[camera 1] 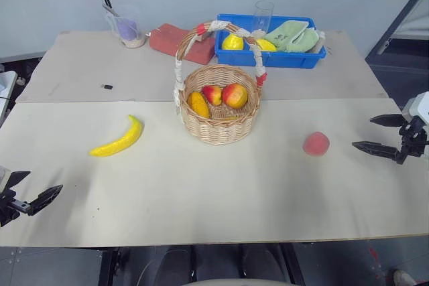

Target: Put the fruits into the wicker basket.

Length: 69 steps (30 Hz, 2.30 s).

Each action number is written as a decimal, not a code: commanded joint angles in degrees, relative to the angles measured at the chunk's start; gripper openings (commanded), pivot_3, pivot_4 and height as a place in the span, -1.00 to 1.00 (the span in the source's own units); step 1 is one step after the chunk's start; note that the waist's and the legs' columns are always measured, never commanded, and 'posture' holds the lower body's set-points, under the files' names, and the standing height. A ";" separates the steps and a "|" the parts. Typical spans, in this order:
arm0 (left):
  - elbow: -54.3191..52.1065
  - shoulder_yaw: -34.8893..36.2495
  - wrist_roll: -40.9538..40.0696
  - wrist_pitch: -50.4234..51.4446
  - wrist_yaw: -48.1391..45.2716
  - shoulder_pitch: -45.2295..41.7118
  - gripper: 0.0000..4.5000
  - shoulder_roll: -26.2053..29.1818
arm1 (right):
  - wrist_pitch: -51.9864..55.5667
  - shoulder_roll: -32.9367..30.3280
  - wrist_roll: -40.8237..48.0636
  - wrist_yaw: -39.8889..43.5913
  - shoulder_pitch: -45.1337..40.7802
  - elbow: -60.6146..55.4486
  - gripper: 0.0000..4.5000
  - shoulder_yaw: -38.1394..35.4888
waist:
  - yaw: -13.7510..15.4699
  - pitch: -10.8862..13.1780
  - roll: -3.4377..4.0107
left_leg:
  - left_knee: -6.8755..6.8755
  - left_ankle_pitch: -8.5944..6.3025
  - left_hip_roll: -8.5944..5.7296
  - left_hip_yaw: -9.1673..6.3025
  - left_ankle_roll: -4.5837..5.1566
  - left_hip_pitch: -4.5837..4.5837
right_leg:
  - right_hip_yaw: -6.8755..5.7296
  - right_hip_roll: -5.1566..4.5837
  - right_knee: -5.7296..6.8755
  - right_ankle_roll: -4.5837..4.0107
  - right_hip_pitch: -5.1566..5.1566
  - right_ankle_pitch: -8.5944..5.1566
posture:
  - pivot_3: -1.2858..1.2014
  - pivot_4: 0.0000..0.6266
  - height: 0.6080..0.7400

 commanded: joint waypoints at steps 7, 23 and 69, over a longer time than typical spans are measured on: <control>0.76 3.83 -1.06 1.98 -0.91 -2.16 1.00 1.16 | -0.47 0.02 0.39 0.12 -0.47 -0.43 0.99 -1.21 | 0.08 0.00 0.00 | 0.00 0.00 -0.02 0.01 0.00 0.00 | 0.00 0.00 0.02 0.00 0.00 0.00 | 0.03 -0.52 1.00; -0.15 -4.68 -0.85 0.16 -4.19 -10.42 1.00 3.17 | 4.77 -0.22 5.99 1.72 1.36 -13.18 0.99 -3.58 | 0.17 0.00 0.00 | 0.00 0.00 -0.02 -0.01 0.00 0.01 | 0.01 0.00 0.07 0.00 -0.01 0.00 | 0.03 -0.52 1.00; -18.65 -27.43 -20.47 17.27 -8.66 -41.50 -0.94 4.55 | 34.49 1.14 34.21 -5.84 -1.37 -49.58 1.00 -8.54 | 1.35 0.02 -0.10 | 0.77 -0.15 -0.02 -0.56 0.27 -0.72 | -0.33 -0.01 0.21 0.16 -0.17 0.09 | 0.03 -0.52 1.00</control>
